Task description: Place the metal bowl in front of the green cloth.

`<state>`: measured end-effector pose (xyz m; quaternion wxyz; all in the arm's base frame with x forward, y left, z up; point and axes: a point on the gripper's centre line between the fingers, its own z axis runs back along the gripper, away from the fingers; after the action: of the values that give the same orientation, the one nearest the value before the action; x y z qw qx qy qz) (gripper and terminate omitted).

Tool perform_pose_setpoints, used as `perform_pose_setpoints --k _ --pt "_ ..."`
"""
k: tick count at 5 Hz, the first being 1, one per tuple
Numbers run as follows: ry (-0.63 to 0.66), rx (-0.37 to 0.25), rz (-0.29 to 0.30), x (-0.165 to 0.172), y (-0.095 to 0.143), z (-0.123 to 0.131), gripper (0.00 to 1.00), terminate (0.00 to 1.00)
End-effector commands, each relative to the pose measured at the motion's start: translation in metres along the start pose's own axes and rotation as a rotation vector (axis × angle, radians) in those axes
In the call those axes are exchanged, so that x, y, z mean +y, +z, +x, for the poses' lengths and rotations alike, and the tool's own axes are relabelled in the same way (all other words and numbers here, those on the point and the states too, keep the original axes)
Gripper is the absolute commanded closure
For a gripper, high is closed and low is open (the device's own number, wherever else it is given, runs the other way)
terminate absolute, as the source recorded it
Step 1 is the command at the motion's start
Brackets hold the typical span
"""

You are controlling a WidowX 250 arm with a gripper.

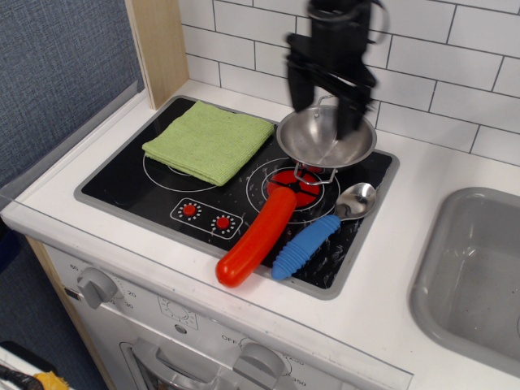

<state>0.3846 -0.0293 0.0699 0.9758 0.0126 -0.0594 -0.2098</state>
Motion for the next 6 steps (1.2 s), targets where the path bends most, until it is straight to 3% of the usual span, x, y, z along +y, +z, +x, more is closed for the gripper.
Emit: perform_pose_setpoints --k 1,2,3,5,6 --pt "0.005 0.018 -0.019 -0.034 -0.021 0.042 0.00 0.00" --pt "0.071 0.085 -0.007 -0.034 -0.042 0.045 0.00 0.00" --pt "0.089 0.107 0.001 -0.032 -0.047 0.044 1.00 0.00" --pt "0.065 0.071 0.021 -0.034 -0.027 0.044 1.00 0.00" --pt "0.050 0.023 0.025 -0.033 -0.003 0.040 1.00 0.00"
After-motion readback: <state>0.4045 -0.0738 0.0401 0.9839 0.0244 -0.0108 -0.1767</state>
